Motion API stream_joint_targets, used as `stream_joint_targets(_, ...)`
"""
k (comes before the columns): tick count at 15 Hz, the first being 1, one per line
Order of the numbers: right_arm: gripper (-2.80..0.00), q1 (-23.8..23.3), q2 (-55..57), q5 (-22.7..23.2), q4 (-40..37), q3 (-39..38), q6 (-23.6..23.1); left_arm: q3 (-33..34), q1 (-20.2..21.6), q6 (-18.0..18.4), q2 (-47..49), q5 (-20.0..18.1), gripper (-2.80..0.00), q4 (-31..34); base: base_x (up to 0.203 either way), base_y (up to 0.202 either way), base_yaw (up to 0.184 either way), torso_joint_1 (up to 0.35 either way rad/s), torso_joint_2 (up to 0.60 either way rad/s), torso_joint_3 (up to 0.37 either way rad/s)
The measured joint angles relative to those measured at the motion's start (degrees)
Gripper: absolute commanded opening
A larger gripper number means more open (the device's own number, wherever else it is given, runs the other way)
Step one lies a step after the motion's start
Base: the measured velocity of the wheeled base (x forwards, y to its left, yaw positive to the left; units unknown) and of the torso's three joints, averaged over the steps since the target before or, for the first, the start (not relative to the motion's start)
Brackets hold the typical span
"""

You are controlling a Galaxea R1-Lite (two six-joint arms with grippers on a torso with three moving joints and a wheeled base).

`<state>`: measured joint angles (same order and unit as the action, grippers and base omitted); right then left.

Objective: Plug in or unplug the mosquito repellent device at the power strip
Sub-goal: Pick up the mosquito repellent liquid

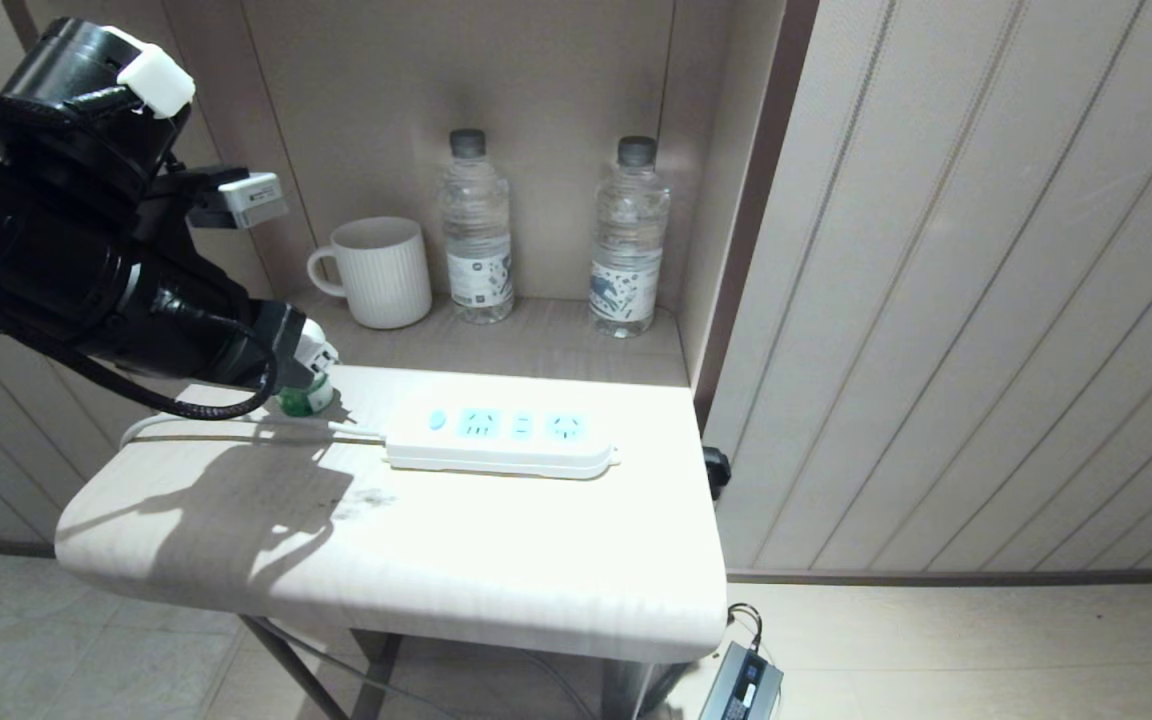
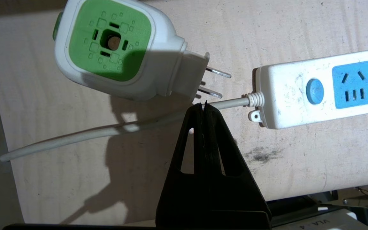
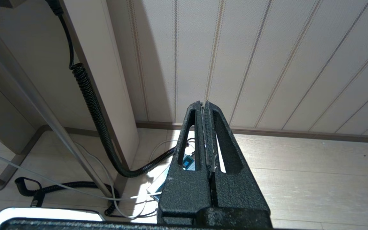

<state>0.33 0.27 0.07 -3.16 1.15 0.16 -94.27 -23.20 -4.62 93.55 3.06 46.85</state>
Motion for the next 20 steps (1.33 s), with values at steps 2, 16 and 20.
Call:
stream_joint_targets(2, -2.80, 0.00, 0.00, 0.00, 0.00, 0.00, 0.00, -1.05, -0.01, -0.04, 0.71, -0.50, -2.80, -0.05, 0.000, 0.000, 0.000, 0.000, 0.00, 0.000)
stream_joint_targets(16, -2.80, 0.00, 0.00, 0.00, 0.00, 0.00, 0.02, -5.64, -0.06, -0.34, 6.31, -0.59, -2.80, -1.16, 0.000, 0.000, 0.000, 0.000, 0.00, 0.000)
stream_joint_targets(20, -2.80, 0.00, 0.00, 0.00, 0.02, 0.00, 0.02, -7.36, -0.20, -0.50, 8.25, -0.63, -2.80, -2.45, 0.000, 0.000, 0.000, 0.000, 0.00, 0.000)
